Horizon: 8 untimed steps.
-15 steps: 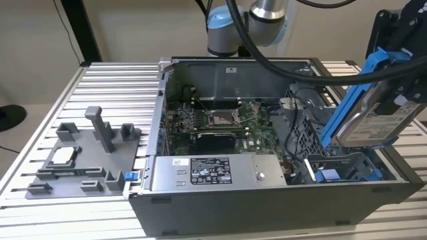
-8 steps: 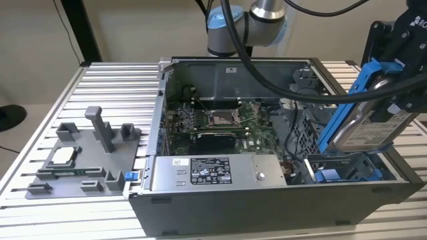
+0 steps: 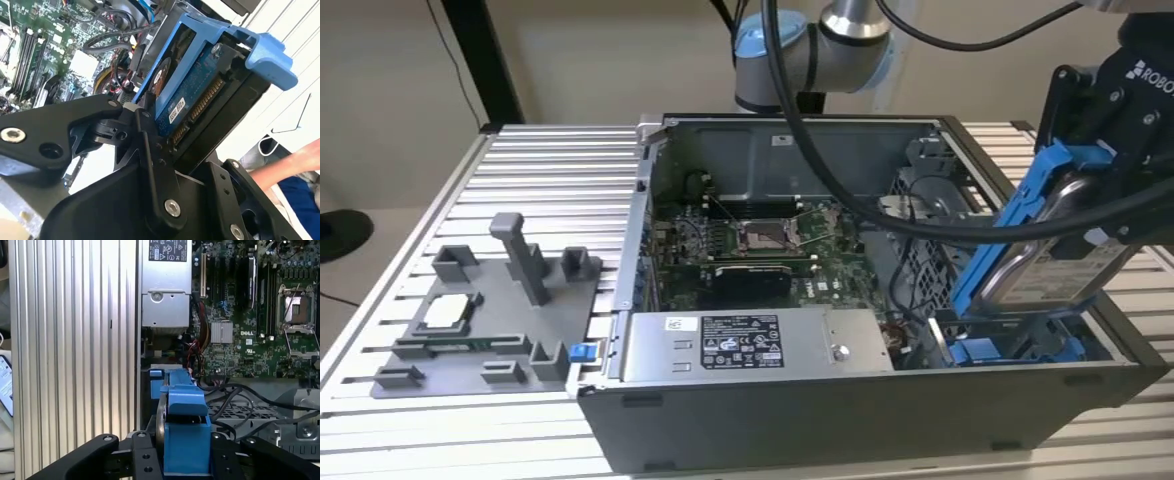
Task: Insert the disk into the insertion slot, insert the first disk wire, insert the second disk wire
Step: 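Insert the disk into the insertion slot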
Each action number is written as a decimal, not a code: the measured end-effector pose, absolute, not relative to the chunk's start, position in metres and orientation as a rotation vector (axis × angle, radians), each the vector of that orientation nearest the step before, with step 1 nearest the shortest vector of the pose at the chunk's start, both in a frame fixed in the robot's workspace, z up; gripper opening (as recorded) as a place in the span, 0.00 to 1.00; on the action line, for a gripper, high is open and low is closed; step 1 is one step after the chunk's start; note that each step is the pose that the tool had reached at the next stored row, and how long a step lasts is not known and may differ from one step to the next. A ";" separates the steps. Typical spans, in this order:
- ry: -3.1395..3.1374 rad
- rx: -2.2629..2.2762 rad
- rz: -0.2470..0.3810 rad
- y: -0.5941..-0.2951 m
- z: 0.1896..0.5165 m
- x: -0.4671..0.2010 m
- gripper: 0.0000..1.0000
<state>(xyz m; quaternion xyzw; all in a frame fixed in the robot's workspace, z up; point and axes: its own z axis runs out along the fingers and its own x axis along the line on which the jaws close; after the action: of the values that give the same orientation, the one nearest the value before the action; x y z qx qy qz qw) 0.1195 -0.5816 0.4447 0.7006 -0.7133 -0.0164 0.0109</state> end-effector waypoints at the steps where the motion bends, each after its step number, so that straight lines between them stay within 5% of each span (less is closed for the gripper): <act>1: -2.226 2.186 -0.052 -0.582 0.443 0.120 0.00; 8: -2.227 2.186 -0.053 -0.582 0.430 0.124 0.00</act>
<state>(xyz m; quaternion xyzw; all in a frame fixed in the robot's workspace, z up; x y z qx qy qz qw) 0.1238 -0.5815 0.4302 0.7003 -0.7136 -0.0169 0.0105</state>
